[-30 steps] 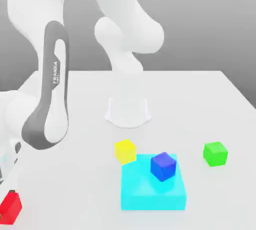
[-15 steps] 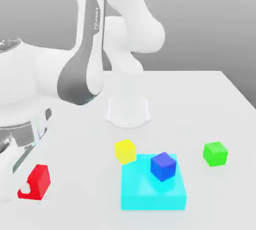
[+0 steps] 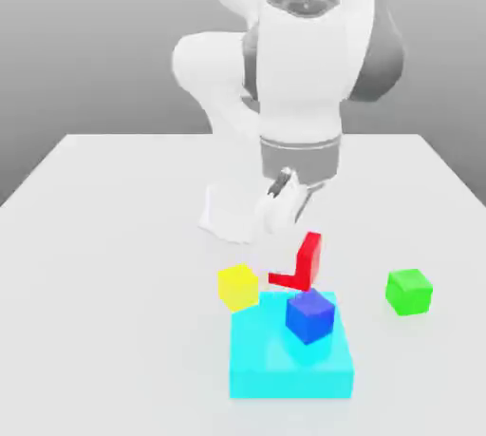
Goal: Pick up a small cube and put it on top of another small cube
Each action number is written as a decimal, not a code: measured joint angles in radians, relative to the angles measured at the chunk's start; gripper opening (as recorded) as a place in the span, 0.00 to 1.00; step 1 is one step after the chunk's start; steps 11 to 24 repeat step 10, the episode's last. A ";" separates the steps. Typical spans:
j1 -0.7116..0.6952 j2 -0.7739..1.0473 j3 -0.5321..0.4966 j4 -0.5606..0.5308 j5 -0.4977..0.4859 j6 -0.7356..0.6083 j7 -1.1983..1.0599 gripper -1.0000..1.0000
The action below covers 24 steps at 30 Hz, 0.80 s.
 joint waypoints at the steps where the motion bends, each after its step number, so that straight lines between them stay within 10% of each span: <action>1: -0.033 0.011 0.042 -0.008 0.005 0.019 0.010 0.00; 7: -0.333 0.146 0.363 -0.035 0.016 0.194 0.019 0.00; 8: -0.370 0.161 0.403 -0.038 0.017 0.212 0.019 1.00; 24: -0.370 0.161 0.403 -0.038 0.017 0.212 0.019 1.00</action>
